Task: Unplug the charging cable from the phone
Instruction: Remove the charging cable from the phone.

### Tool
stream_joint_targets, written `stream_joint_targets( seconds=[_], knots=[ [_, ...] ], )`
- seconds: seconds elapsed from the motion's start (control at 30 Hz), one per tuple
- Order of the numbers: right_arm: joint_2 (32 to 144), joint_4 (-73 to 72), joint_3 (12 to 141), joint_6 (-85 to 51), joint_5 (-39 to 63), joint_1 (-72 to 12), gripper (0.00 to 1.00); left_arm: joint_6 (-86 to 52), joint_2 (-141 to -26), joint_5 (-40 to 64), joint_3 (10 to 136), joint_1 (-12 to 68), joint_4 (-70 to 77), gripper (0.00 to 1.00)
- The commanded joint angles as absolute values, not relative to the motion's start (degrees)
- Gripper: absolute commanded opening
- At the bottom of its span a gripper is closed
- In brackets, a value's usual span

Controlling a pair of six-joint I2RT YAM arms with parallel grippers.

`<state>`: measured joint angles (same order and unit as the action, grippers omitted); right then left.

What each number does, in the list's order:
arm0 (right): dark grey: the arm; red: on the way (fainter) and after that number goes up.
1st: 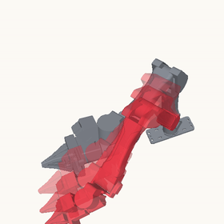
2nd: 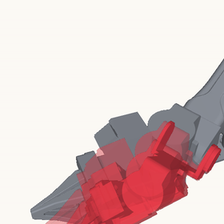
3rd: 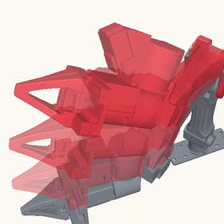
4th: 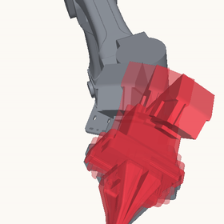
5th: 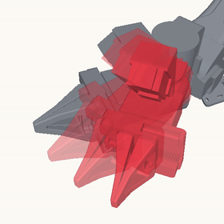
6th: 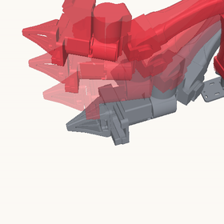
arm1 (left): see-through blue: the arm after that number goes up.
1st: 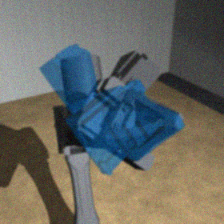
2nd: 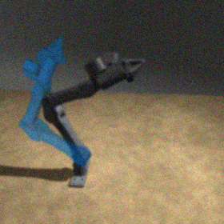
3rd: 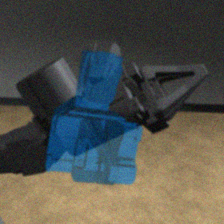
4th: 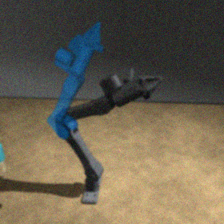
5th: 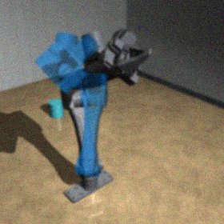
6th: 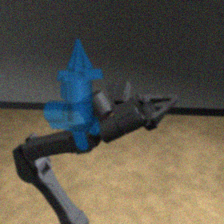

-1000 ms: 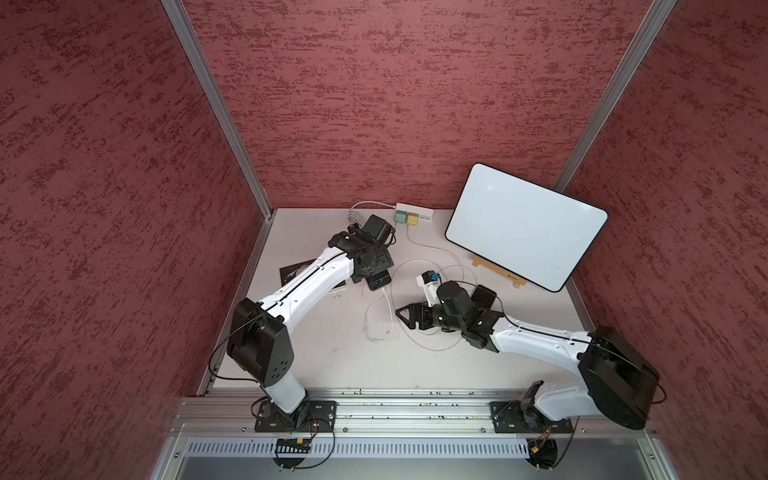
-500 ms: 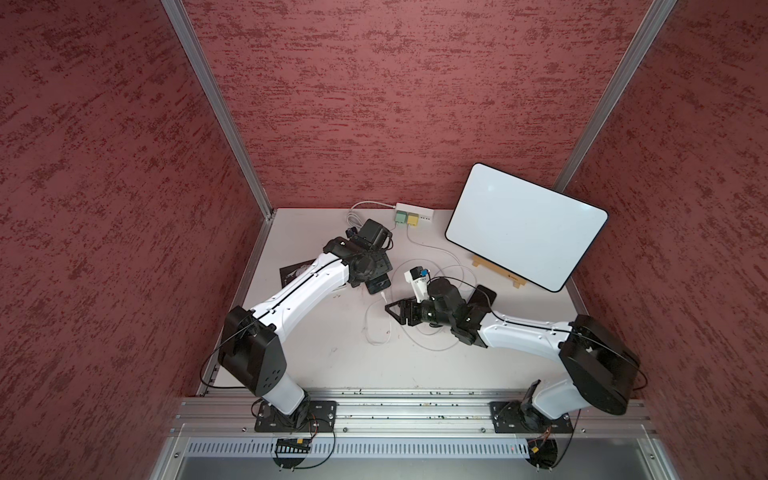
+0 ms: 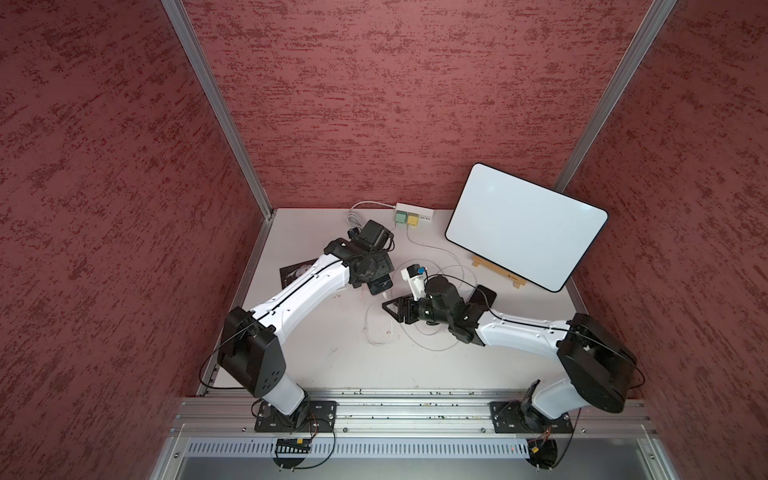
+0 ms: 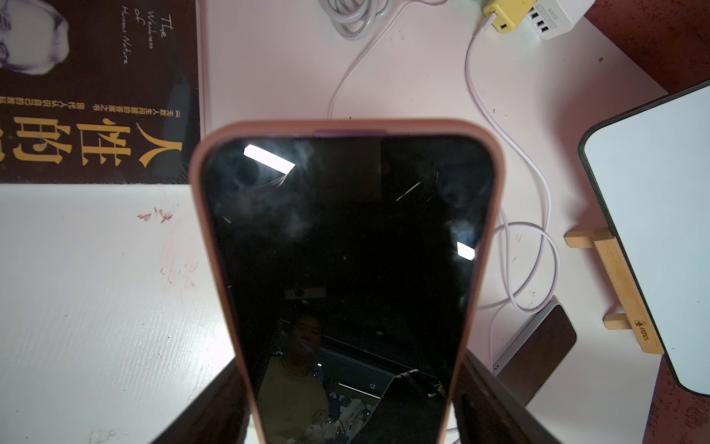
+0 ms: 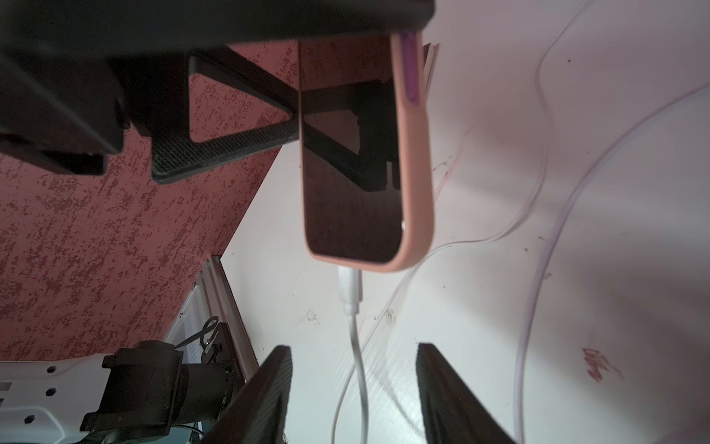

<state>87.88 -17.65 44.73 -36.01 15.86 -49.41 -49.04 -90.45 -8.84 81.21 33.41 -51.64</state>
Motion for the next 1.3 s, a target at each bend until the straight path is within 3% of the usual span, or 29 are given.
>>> stream_joint_targets(
  seconds=[0.0,1.07,1.27],
  knots=[
    [88.16,-18.99,46.58,-35.66,16.35,-49.97,0.54,-48.87,-87.50,-8.44,80.75,33.75,-49.05,0.54],
    [88.10,-16.30,47.67,-33.93,15.69,-50.01,0.07,-47.91,-85.69,-7.56,79.49,33.81,-49.22,0.54],
    [88.07,-15.90,47.81,-33.82,15.30,-50.00,0.05,-47.81,-85.58,-7.53,79.45,33.82,-49.13,0.53]
  ],
)
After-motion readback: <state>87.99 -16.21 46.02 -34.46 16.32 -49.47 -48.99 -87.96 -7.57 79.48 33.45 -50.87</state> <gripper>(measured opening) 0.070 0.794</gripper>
